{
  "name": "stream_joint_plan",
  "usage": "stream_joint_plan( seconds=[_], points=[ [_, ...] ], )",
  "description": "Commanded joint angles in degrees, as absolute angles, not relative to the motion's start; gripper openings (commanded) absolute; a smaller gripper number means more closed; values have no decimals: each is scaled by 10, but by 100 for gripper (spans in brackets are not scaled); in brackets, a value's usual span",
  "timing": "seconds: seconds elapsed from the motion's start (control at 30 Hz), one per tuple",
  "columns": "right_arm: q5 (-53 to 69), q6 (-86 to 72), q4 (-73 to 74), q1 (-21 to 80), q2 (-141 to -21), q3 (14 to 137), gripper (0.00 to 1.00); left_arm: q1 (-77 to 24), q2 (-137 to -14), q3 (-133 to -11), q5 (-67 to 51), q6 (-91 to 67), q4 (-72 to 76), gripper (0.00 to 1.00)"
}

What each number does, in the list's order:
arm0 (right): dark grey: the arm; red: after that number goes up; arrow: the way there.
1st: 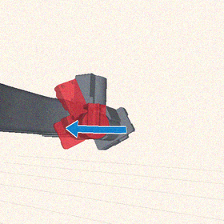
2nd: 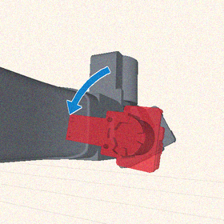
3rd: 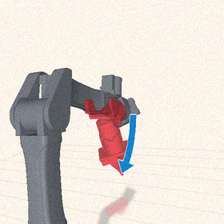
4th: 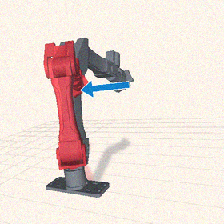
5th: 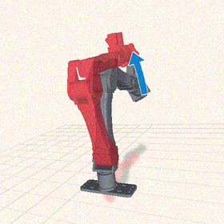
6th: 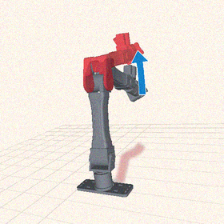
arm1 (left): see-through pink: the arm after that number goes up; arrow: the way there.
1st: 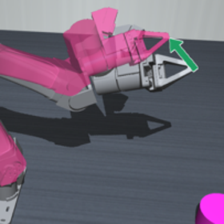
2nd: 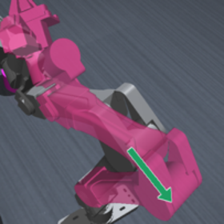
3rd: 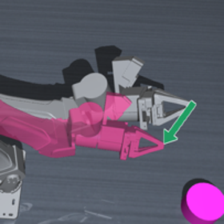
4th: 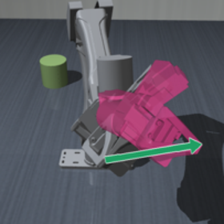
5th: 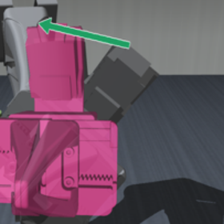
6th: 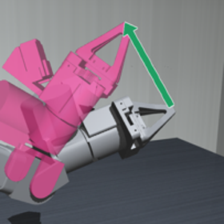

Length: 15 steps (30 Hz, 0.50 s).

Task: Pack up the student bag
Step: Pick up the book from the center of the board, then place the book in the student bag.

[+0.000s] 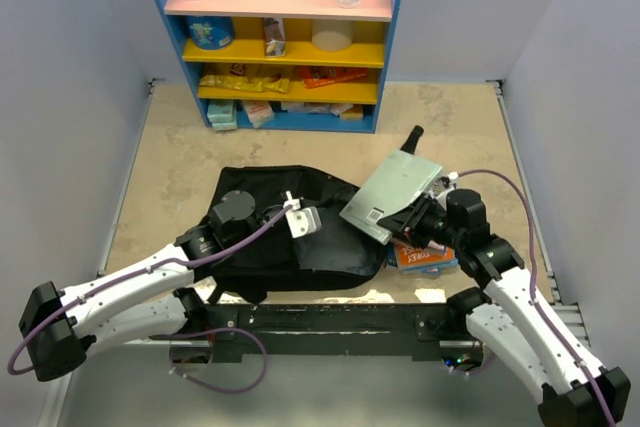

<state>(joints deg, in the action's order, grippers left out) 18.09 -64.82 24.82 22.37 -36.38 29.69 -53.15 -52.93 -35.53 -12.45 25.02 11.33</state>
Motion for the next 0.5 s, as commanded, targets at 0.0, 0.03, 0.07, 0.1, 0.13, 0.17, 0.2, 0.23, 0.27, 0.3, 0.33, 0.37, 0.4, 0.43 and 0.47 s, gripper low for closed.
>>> stream_joint_plan(
  seconds=[0.0,0.03,0.07,0.1,0.13,0.17,0.2,0.23,0.27,0.3,0.33,0.37,0.4,0.43,0.47],
  points=[
    [279,-570,125,226,-378,362,0,-524,-506,-373,-99,256,199,0],
    [306,-564,115,227,-380,366,0,-521,-505,-379,-93,258,200,0],
    [314,-547,114,228,-386,377,0,-519,-505,-382,-89,262,200,0],
    [320,-532,139,228,-395,384,0,-518,-503,-384,-81,267,204,0],
    [335,-520,144,236,-409,389,0,-515,-501,-387,-78,273,206,0],
    [334,-509,144,243,-411,391,0,-514,-497,-388,-75,279,210,0],
    [331,-506,142,250,-412,390,0,-512,-497,-390,-69,286,211,0],
    [331,-507,135,265,-420,386,0,-512,-497,-395,-69,289,207,0],
    [334,-511,127,272,-426,375,0,-512,-498,-398,-67,292,204,0],
    [337,-515,104,280,-435,367,0,-510,-497,-398,-65,297,203,0],
    [338,-519,88,303,-445,361,0,-508,-497,-401,-65,300,203,0],
    [336,-525,75,315,-463,354,0,-508,-495,-403,-63,302,203,0],
    [340,-527,49,324,-475,351,0,-507,-494,-404,-62,305,201,0],
    [346,-528,38,329,-487,348,0,-506,-492,-409,-63,306,200,0],
    [355,-530,26,330,-509,345,0,-507,-487,-410,-66,308,191,0]
  ],
)
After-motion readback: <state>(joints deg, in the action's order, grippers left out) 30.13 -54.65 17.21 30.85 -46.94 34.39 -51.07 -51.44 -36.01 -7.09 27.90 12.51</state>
